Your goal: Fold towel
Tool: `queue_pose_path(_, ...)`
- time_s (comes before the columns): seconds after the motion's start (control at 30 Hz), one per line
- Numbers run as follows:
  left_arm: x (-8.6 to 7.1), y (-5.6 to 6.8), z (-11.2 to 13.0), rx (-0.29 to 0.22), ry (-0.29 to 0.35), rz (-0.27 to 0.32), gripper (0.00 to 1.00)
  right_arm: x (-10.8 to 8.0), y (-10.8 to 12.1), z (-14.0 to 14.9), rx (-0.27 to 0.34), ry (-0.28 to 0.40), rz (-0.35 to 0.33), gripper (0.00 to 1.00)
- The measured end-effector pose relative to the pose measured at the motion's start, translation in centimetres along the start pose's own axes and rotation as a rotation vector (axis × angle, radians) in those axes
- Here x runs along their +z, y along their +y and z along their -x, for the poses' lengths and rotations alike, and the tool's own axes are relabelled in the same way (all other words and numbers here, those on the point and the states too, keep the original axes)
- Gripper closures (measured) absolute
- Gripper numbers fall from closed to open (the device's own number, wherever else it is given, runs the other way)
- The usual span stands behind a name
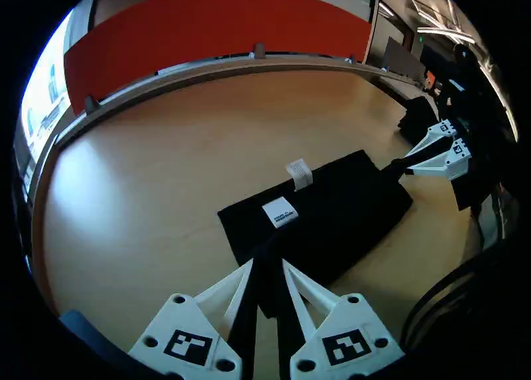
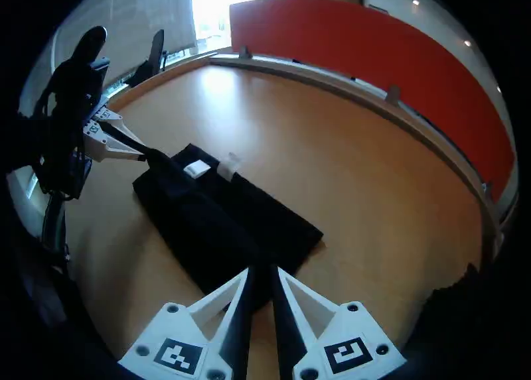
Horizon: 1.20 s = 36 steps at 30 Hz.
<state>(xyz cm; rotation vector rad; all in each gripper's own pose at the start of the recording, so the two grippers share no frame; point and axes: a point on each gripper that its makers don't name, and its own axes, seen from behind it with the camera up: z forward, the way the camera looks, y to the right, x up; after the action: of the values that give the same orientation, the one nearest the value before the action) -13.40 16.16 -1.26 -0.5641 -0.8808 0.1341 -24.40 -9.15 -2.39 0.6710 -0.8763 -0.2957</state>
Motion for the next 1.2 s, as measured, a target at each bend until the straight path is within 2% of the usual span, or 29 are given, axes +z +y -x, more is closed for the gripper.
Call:
queue_pose_path(0.47,2.6,-1.5,-0.1,0.001,-0.014,-0.053,0.79,2.7,1.1,0.3,0.034,-0.028,0.024,0.83)
queue_pose_path(0.67,3.1,-1.9,-0.1,0.009,-0.016,-0.067,0.76,3.3,1.6,0.7,0.038,-0.040,0.044,0.78)
queue_pose_path(0.8,3.4,-2.2,-0.1,0.017,-0.019,-0.080,0.69,3.7,2.1,0.9,0.040,-0.050,0.064,0.63)
queue_pose_path(0.93,3.6,-2.6,-0.3,0.027,-0.016,-0.095,0.57,4.0,2.8,0.9,0.036,-0.053,0.091,0.39)
queue_pose_path(1.07,3.7,-3.0,-0.6,0.040,-0.013,-0.109,0.40,4.0,3.0,0.7,0.030,-0.053,0.099,0.32)
queue_pose_path(1.2,3.8,-3.2,-0.7,0.051,-0.018,-0.115,0.33,4.1,3.5,0.6,0.032,-0.053,0.112,0.22)
